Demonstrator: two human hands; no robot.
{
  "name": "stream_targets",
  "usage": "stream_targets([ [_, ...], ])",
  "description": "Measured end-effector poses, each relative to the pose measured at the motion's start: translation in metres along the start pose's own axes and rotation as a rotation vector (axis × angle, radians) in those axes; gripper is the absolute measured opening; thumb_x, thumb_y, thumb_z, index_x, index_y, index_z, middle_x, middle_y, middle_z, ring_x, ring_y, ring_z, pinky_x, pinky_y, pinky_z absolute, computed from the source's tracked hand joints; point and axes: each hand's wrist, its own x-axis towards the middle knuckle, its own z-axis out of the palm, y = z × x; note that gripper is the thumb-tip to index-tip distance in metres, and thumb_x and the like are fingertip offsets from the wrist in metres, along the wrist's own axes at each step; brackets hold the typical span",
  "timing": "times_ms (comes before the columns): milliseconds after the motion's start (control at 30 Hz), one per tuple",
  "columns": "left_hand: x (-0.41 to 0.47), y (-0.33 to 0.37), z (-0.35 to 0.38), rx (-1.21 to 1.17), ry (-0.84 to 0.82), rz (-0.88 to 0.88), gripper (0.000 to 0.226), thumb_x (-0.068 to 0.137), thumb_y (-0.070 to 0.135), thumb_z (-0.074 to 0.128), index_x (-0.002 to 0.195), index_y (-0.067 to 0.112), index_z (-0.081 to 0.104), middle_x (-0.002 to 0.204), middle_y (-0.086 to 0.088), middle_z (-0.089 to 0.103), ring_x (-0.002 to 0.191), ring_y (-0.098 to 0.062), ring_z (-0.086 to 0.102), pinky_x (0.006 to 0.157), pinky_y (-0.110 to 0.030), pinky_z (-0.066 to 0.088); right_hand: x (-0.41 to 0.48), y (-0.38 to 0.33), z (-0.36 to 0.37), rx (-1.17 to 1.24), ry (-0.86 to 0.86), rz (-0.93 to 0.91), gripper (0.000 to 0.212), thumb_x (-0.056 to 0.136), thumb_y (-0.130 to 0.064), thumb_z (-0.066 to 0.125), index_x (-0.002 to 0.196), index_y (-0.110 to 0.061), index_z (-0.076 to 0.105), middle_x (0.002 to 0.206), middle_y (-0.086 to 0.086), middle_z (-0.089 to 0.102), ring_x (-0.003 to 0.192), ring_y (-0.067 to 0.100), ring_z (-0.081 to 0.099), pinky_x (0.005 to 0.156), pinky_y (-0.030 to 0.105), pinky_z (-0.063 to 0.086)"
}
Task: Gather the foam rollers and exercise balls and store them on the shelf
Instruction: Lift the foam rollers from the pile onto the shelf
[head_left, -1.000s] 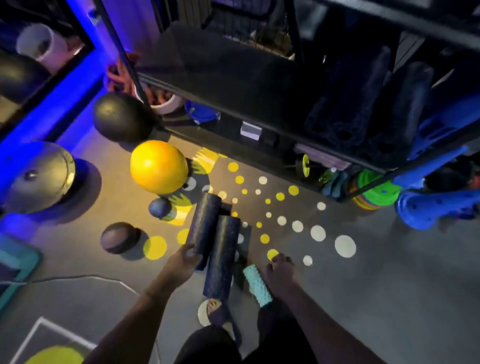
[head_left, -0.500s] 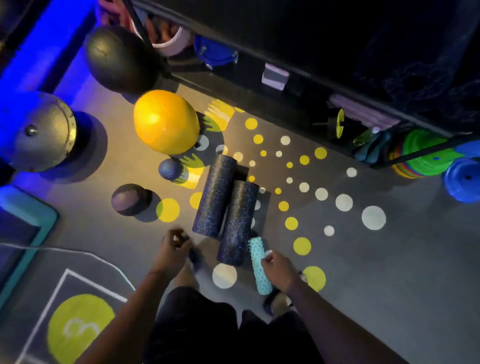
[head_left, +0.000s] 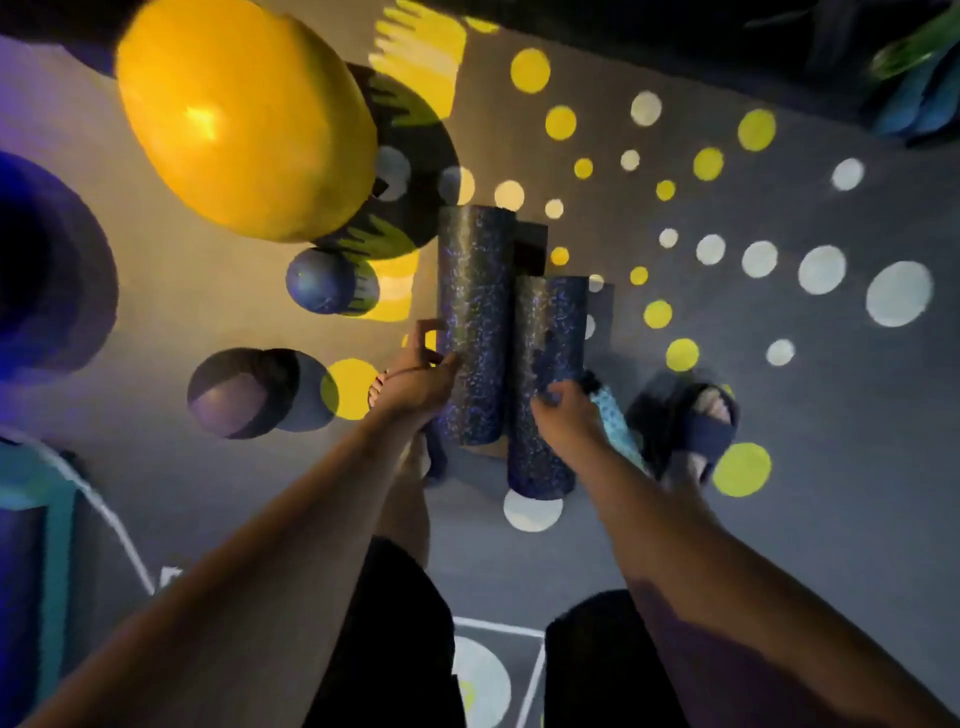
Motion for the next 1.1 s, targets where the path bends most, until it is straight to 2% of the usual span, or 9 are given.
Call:
stream_targets([
  [133, 0.065, -0.040, 0.039, 0.036, -0.026, -0.056, 0.070, 0.079, 0.063, 0.064, 0.138, 0.049, 0.030, 0.125, -0.004, 0.063, 0.111, -0.035, 0.062, 0.097, -0.050, 0.050, 0.085, 0.004, 0.035, -0.041, 0.084, 0.007, 0.060, 0.091, -0.036, 0.066, 0.142, -0.012, 0.044, 0.141, 0.017, 0.050, 0.127, 0.038, 0.052, 0.101, 0.043, 0.046],
  [267, 0.138, -0.073, 0.072, 0.035, 0.048, -0.085, 0.120, 0.064, 0.066, 0.084, 0.157, 0.036, 0.015, 0.157, -0.002, 0.039, 0.141, -0.029, 0.041, 0.109, -0.037, 0.036, 0.182, 0.030, 0.062, -0.073, 0.077, 0.106, 0.117, 0.068, -0.057, 0.086, 0.153, -0.012, 0.019, 0.153, 0.020, 0.030, 0.140, 0.042, 0.034, 0.112, 0.050, 0.038],
  [367, 0.193, -0.097, 0.100, 0.053, 0.077, -0.189, 0.164, 0.034, 0.079, 0.085, 0.160, 0.030, -0.008, 0.167, -0.006, 0.020, 0.151, -0.034, 0.026, 0.122, -0.050, 0.024, 0.236, 0.055, 0.087, -0.010, -0.036, 0.107, 0.152, 0.044, -0.070, 0.090, 0.159, -0.017, 0.005, 0.160, 0.018, 0.027, 0.144, 0.039, 0.033, 0.118, 0.048, 0.034],
  [500, 0.207, -0.112, 0.131, 0.125, 0.201, -0.193, 0.150, 0.052, 0.059, 0.094, 0.161, 0.030, -0.006, 0.165, -0.010, 0.023, 0.147, -0.039, 0.029, 0.119, -0.047, 0.021, 0.245, 0.076, 0.102, 0.148, 0.105, 0.047, 0.143, 0.050, -0.048, 0.098, 0.157, -0.011, 0.012, 0.154, 0.019, 0.033, 0.141, 0.032, 0.038, 0.112, 0.032, 0.032],
  [600, 0.174, -0.097, 0.134, 0.143, 0.255, -0.183, 0.141, 0.055, 0.060, 0.092, 0.160, 0.032, 0.003, 0.159, -0.011, 0.034, 0.142, -0.039, 0.035, 0.118, -0.046, 0.024, 0.229, 0.057, 0.073, 0.054, 0.130, 0.018, 0.150, 0.044, -0.061, 0.094, 0.157, -0.016, 0.006, 0.148, 0.022, 0.037, 0.137, 0.040, 0.041, 0.113, 0.047, 0.039],
  [733, 0.104, -0.027, 0.094, -0.149, 0.311, -0.055, 0.140, 0.041, 0.073, 0.091, 0.155, 0.032, 0.021, 0.149, -0.006, 0.048, 0.136, -0.029, 0.049, 0.115, -0.051, 0.038, 0.162, 0.002, -0.030, 0.012, 0.091, -0.085, 0.156, 0.038, -0.071, 0.087, 0.156, -0.033, -0.007, 0.151, 0.015, 0.035, 0.138, 0.040, 0.039, 0.112, 0.054, 0.039],
  [867, 0.001, 0.120, 0.022, -0.292, 0.378, 0.101, 0.128, 0.047, 0.056, 0.098, 0.151, 0.036, 0.026, 0.148, 0.007, 0.050, 0.134, -0.014, 0.053, 0.112, -0.044, 0.044, 0.066, -0.067, -0.169, 0.138, 0.122, -0.272, 0.159, 0.028, -0.081, 0.080, 0.157, -0.038, -0.004, 0.153, 0.005, 0.039, 0.138, 0.029, 0.045, 0.110, 0.049, 0.045],
  [1000, -0.101, 0.275, -0.050, -0.260, 0.458, 0.242, 0.138, 0.038, 0.073, 0.092, 0.151, 0.035, 0.025, 0.148, 0.001, 0.050, 0.135, -0.021, 0.051, 0.111, -0.050, 0.045, -0.040, -0.137, -0.325, 0.269, 0.154, -0.508, 0.140, 0.026, -0.076, 0.085, 0.145, -0.029, 0.029, 0.142, 0.001, 0.053, 0.131, 0.023, 0.053, 0.110, 0.044, 0.046],
  [1100, -0.140, 0.358, -0.075, -0.260, 0.496, 0.307, 0.145, 0.034, 0.076, 0.092, 0.153, 0.038, 0.018, 0.152, 0.000, 0.045, 0.137, -0.025, 0.049, 0.111, -0.051, 0.044, -0.103, -0.175, -0.422, 0.241, 0.160, -0.567, 0.146, 0.026, -0.078, 0.084, 0.146, -0.033, 0.016, 0.142, 0.001, 0.055, 0.129, 0.025, 0.055, 0.109, 0.045, 0.046],
])
